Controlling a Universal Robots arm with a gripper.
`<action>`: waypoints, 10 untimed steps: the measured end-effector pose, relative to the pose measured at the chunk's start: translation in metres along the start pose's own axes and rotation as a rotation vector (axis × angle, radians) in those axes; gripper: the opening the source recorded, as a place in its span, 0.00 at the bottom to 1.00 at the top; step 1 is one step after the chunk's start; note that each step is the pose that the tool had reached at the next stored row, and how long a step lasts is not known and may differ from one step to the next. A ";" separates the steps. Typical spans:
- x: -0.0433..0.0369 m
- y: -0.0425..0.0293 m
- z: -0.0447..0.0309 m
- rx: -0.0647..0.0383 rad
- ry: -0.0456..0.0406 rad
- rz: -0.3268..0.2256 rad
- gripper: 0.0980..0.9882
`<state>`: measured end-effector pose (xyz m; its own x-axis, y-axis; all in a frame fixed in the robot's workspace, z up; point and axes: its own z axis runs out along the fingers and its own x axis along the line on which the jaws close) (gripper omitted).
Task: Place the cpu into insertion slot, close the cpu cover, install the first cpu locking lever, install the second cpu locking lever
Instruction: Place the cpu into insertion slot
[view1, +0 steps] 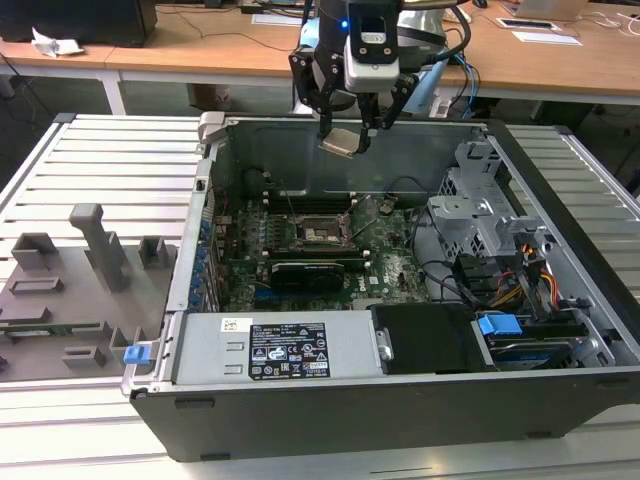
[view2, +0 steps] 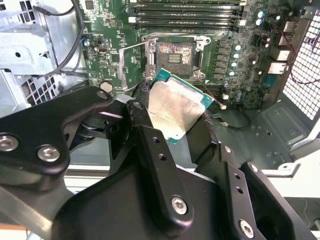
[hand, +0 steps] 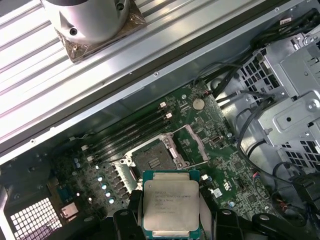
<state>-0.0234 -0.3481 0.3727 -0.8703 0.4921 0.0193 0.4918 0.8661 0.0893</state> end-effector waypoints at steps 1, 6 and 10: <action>0.0000 0.0000 0.0000 0.000 -0.0002 0.002 0.50; 0.0000 0.0000 0.0000 0.000 -0.0020 0.022 0.50; 0.0000 0.0000 0.0000 -0.001 -0.0030 0.033 0.50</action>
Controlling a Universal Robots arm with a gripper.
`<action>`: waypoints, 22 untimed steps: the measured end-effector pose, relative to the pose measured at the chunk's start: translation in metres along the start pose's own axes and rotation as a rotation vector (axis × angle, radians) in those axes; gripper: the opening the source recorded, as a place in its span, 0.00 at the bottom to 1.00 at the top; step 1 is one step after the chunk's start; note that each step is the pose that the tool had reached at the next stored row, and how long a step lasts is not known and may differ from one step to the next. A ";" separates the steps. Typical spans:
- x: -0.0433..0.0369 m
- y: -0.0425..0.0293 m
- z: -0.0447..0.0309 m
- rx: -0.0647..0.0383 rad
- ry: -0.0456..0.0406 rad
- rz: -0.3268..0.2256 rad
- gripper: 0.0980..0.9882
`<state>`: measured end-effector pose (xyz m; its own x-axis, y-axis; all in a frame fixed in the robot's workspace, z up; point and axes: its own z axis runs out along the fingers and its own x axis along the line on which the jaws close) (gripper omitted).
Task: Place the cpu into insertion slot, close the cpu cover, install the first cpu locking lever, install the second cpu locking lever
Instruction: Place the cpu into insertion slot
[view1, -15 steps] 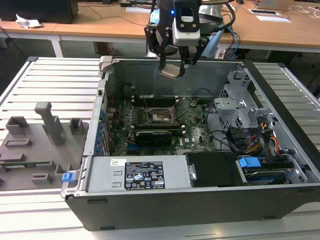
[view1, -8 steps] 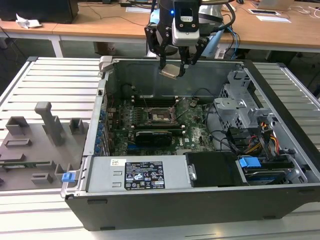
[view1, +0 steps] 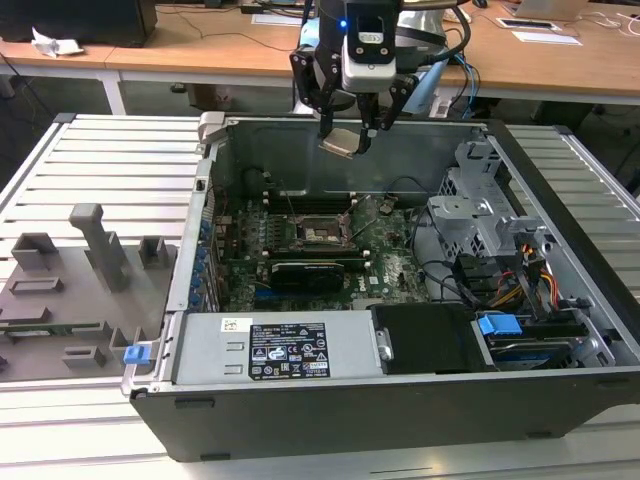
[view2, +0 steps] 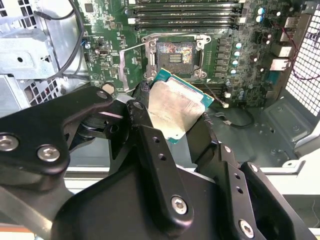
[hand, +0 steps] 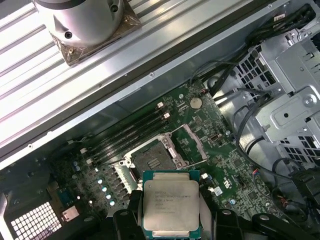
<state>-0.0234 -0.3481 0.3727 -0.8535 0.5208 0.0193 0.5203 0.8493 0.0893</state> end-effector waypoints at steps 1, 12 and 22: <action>0.0000 0.0000 0.0000 0.000 -0.0001 0.002 0.50; 0.0005 -0.0004 0.0013 -0.001 -0.0027 0.031 0.50; 0.0007 -0.0006 0.0026 -0.001 -0.0050 0.057 0.50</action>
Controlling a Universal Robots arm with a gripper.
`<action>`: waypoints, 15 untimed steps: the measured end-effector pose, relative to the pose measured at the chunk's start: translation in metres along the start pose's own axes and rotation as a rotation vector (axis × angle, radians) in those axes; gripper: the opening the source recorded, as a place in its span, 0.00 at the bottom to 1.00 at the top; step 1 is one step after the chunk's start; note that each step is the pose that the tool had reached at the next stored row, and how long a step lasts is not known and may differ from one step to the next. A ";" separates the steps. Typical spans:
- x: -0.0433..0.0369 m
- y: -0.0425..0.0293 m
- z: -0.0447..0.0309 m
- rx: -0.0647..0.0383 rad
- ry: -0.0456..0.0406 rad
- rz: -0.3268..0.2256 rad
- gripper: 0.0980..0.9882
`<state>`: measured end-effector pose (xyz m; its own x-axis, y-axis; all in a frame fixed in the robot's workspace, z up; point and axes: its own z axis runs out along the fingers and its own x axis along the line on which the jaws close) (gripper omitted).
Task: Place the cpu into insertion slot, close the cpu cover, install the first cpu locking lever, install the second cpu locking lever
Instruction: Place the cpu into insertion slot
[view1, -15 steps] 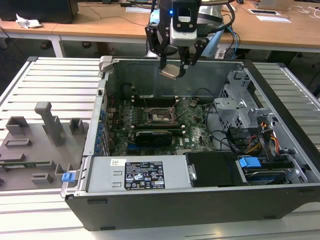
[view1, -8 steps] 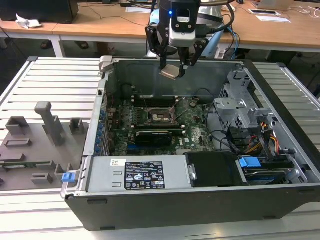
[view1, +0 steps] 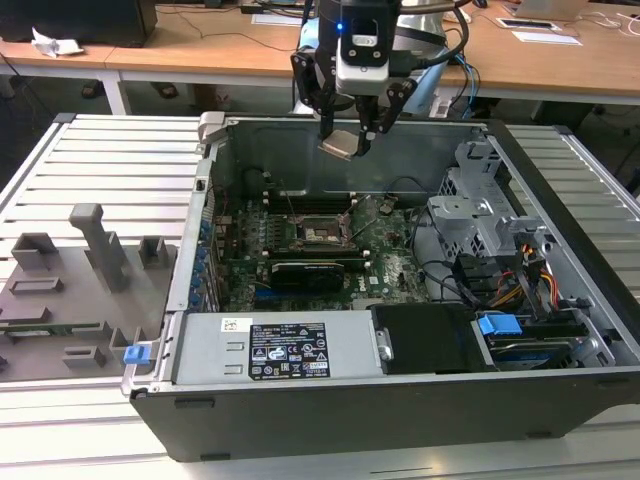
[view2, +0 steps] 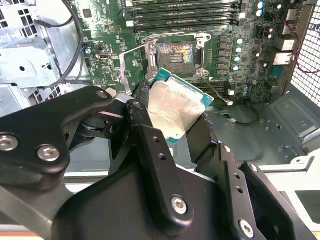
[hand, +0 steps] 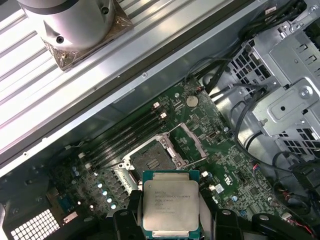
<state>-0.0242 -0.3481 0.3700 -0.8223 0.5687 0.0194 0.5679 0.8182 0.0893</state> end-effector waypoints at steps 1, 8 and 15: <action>0.0000 0.0000 0.0001 0.000 -0.0002 0.002 0.50; 0.0001 -0.0001 0.0006 0.000 -0.0015 0.016 0.50; 0.0002 -0.0002 0.0013 -0.001 -0.0030 0.033 0.50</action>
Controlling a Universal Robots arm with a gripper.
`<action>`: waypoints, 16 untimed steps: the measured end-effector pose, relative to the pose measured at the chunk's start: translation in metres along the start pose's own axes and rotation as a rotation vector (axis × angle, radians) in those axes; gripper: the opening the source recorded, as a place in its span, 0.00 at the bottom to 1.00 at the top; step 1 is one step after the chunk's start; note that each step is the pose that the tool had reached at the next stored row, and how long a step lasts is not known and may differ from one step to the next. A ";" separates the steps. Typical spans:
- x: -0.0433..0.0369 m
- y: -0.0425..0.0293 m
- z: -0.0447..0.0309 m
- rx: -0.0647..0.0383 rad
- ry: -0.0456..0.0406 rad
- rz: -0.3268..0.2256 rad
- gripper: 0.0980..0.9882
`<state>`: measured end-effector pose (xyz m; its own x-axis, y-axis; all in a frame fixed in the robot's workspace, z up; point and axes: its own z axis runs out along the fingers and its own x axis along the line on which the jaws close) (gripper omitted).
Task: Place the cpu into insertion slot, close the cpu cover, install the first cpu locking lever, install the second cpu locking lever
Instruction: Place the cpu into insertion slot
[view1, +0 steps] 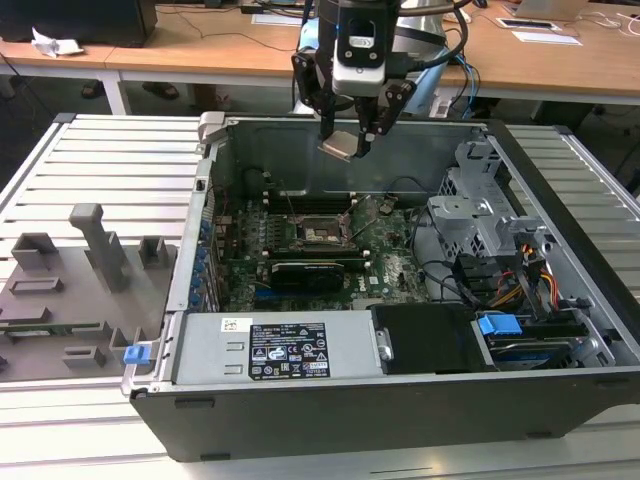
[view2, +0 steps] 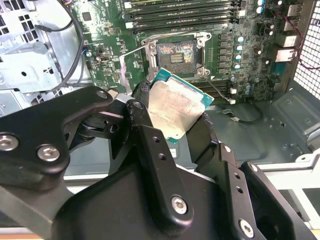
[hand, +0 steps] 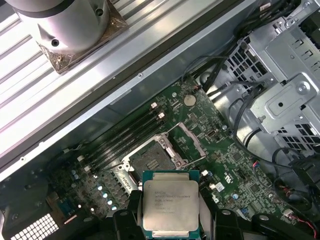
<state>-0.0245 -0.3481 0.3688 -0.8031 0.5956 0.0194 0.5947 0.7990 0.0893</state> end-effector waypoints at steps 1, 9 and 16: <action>0.0000 0.0000 0.0001 0.000 -0.0002 0.002 0.50; 0.0003 -0.0003 0.0013 -0.001 -0.0028 0.031 0.50; 0.0002 -0.0005 0.0029 -0.002 -0.0081 0.090 0.50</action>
<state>-0.0248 -0.3481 0.3659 -0.7462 0.6655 0.0194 0.6642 0.7422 0.0892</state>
